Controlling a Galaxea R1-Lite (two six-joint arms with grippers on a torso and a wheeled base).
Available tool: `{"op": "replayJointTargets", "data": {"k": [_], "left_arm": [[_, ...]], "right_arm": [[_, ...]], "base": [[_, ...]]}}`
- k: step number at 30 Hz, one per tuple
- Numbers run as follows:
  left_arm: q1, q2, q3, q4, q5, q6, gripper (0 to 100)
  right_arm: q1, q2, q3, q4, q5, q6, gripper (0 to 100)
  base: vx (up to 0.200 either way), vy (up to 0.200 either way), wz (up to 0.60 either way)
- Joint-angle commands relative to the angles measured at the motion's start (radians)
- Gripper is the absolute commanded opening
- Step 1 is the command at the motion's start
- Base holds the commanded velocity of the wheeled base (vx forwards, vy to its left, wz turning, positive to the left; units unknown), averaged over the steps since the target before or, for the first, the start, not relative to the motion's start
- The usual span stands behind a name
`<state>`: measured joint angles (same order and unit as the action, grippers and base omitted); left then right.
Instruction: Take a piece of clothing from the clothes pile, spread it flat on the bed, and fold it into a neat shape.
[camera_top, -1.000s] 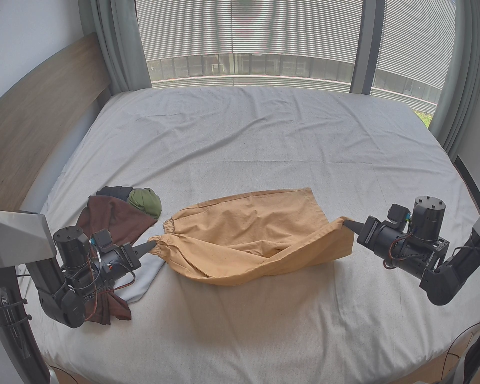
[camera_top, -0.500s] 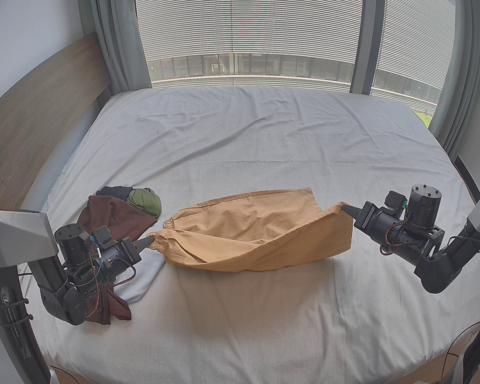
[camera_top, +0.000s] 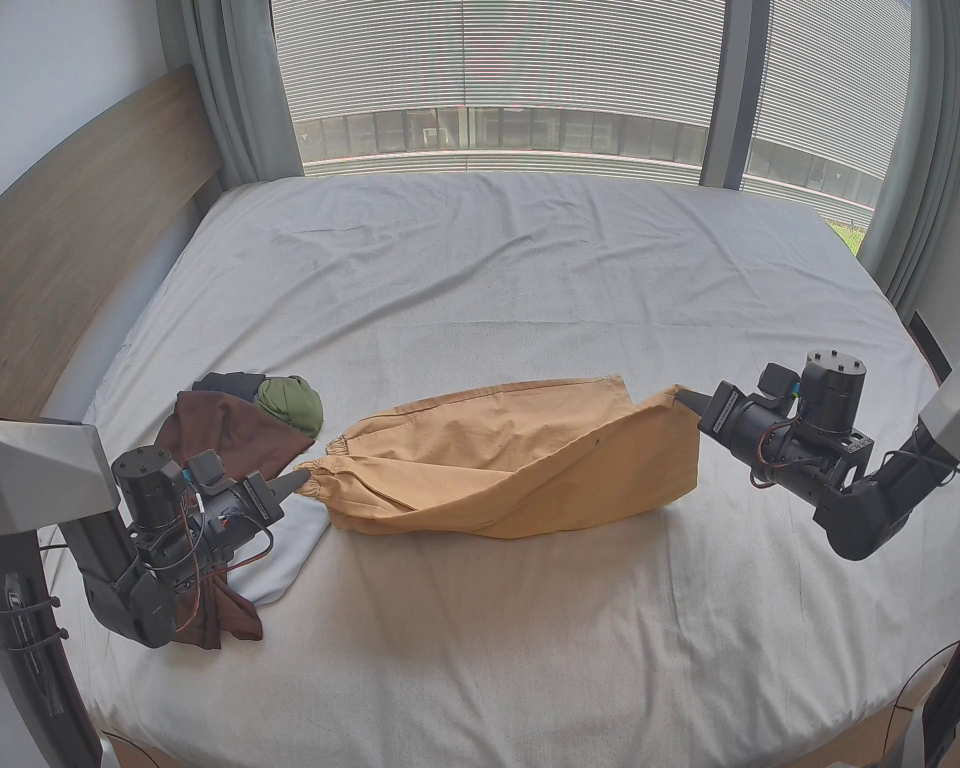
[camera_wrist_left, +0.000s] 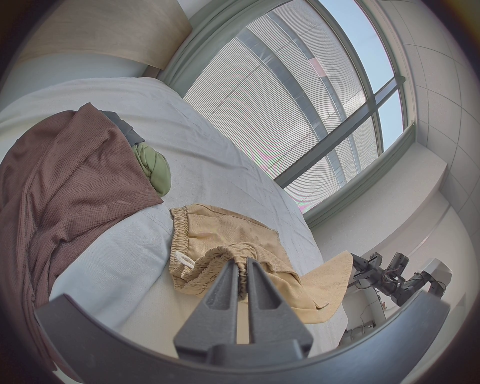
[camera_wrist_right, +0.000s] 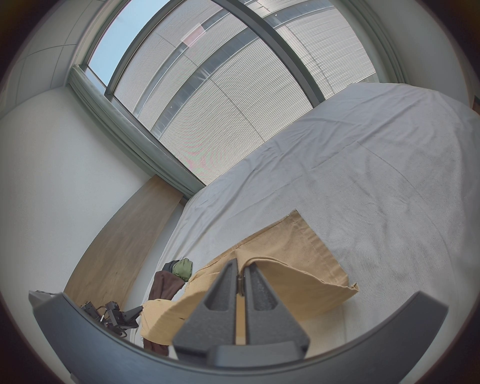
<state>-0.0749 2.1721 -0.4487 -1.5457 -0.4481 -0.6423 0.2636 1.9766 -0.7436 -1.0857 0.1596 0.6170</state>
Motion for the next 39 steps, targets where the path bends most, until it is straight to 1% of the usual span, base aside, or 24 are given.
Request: {"op": "replayJointTargets", "data": {"k": [1,12,20,29,36,39], "left_arm": [[-0.003,0.008,-0.007,0.001,0.009,-0.003,0],[-0.011,0.069,-0.062,0.001,0.078,-0.005,0],[-0.022,0.135,-0.122,0.001,0.152,-0.007,0],[-0.019,0.189,-0.177,0.001,0.192,-0.007,0],[-0.019,0.202,-0.208,0.001,0.198,-0.007,0],[-0.019,0.201,-0.222,0.001,0.198,-0.026,0]], "right_arm": [[-0.006,0.03,-0.054,0.015,0.001,0.0,0],[-0.011,0.11,-0.23,0.11,0.005,-0.003,0],[-0.03,0.24,-0.382,0.135,0.005,-0.003,0],[-0.041,0.321,-0.488,0.127,0.014,-0.003,0],[-0.052,0.352,-0.542,0.122,0.014,-0.003,0],[-0.061,0.367,-0.569,0.121,0.014,-0.003,0]], "base": [[0.0,0.0,0.0],[0.0,0.0,0.0],[0.0,0.0,0.0],[0.0,0.0,0.0],[0.0,0.0,0.0],[0.0,0.0,0.0]]}}
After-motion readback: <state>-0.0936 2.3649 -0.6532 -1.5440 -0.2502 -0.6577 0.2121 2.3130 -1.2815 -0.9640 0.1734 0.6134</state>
